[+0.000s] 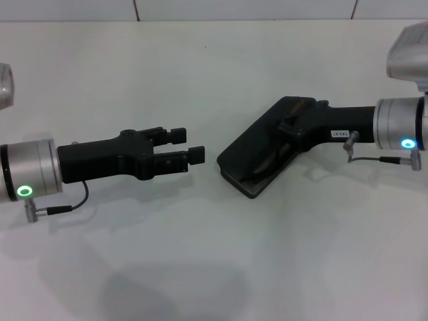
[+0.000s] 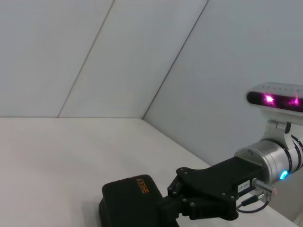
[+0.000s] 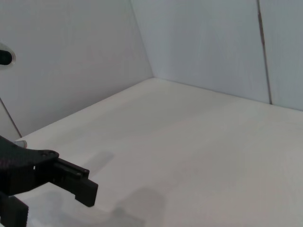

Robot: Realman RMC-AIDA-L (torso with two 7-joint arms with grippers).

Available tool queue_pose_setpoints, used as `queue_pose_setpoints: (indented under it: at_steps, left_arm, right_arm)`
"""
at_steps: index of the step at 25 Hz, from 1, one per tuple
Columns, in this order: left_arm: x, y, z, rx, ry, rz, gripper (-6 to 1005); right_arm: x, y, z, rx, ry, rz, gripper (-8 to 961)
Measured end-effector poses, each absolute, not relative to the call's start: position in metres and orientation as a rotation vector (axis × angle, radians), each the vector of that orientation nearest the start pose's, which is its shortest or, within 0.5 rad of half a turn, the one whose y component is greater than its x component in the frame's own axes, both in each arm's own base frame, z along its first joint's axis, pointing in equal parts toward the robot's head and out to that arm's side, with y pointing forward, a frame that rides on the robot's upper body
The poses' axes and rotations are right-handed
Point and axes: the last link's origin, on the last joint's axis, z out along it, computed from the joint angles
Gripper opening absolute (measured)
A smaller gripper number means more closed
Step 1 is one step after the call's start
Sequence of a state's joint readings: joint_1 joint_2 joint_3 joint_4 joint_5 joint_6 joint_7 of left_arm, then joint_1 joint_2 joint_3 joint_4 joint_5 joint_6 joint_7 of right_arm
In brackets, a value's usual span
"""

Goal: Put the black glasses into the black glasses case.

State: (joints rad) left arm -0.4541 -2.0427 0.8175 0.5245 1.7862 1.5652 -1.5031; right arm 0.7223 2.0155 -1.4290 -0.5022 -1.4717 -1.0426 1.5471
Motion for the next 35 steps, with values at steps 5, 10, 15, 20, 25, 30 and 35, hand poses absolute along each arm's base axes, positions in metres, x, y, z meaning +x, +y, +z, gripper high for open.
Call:
queue_pose_setpoints:
  at_steps: [5, 10, 15, 20, 25, 30, 35]
  left_arm:
    - [-0.276, 0.307, -0.008, -2.644, -0.97, -0.912, 794]
    - [-0.275, 0.309, -0.007, -2.64, -0.969, -0.914, 795]
    - [-0.276, 0.309, -0.007, -2.636, -0.971, -0.911, 796]
    - [-0.276, 0.31, -0.008, -2.631, -0.973, -0.908, 796]
    - [-0.276, 0.31, -0.007, -2.63, -0.973, -0.91, 797]
    - [-0.274, 0.311, -0.006, -2.629, -0.961, -0.927, 797]
    - [-0.272, 0.31, -0.003, -2.64, -0.946, -0.95, 798]
  right_arm:
    - [0.201, 0.388, -0.065, -2.741, 0.695, 0.514, 27]
    - [0.206, 0.386, -0.065, -2.736, 0.709, 0.51, 29]
    - [0.209, 0.385, -0.065, -2.731, 0.721, 0.51, 31]
    - [0.212, 0.383, -0.064, -2.725, 0.733, 0.51, 32]
    - [0.214, 0.38, -0.06, -2.712, 0.747, 0.545, 34]
    - [0.214, 0.379, -0.033, -2.653, 0.73, 0.712, 36]
    - [0.22, 0.375, 0.006, -2.592, 0.659, 0.874, 38]
